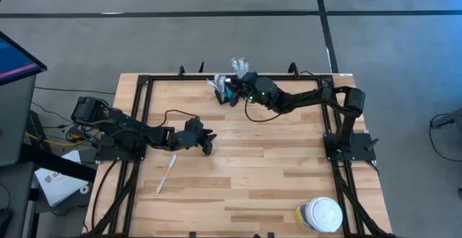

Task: Pick & Place toothbrushing station
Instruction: Put the blue mouthwash into the black wire organizer

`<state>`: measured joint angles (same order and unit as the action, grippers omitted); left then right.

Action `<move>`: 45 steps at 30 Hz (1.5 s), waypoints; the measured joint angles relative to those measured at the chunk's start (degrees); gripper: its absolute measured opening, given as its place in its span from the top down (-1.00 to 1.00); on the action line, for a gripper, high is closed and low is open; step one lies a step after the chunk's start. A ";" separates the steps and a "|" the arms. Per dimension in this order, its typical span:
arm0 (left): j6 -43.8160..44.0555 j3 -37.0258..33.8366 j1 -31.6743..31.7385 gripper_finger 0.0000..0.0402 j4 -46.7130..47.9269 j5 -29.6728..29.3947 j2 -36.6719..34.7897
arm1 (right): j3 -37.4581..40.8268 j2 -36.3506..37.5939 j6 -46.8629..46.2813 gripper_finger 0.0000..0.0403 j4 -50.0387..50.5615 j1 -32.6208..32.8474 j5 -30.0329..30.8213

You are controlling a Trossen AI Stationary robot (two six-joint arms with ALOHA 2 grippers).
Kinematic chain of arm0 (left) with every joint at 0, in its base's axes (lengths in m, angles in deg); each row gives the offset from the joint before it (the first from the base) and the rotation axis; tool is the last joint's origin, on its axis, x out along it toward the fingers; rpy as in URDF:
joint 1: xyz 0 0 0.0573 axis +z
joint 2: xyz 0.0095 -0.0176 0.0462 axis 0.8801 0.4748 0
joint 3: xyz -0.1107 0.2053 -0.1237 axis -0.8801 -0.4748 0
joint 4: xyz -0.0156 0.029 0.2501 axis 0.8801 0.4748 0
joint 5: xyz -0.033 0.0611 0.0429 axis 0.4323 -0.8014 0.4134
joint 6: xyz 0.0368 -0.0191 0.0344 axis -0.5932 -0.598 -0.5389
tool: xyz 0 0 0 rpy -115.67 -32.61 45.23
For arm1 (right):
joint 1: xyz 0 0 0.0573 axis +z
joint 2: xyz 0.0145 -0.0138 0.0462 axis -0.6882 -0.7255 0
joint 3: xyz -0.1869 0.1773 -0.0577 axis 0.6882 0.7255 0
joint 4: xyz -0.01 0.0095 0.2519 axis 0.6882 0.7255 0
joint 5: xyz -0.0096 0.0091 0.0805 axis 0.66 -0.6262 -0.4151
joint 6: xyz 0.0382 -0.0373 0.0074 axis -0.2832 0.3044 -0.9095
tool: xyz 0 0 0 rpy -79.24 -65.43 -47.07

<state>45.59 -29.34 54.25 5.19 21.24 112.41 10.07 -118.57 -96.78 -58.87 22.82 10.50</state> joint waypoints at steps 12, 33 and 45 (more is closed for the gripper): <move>-14.09 0.00 0.60 0.32 -15.92 -8.17 0.00 | -0.04 8.30 5.53 0.59 4.48 8.07 3.09; -27.97 0.02 9.07 0.32 -35.14 3.92 0.00 | -0.04 8.51 6.80 0.59 -1.39 12.89 3.11; -30.56 6.62 10.82 0.32 -36.76 5.87 7.32 | 0.25 8.49 6.80 0.59 -1.99 13.38 2.30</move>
<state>15.03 -22.72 65.08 -31.57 27.10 119.73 10.32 -110.08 -89.98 -60.87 36.20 12.80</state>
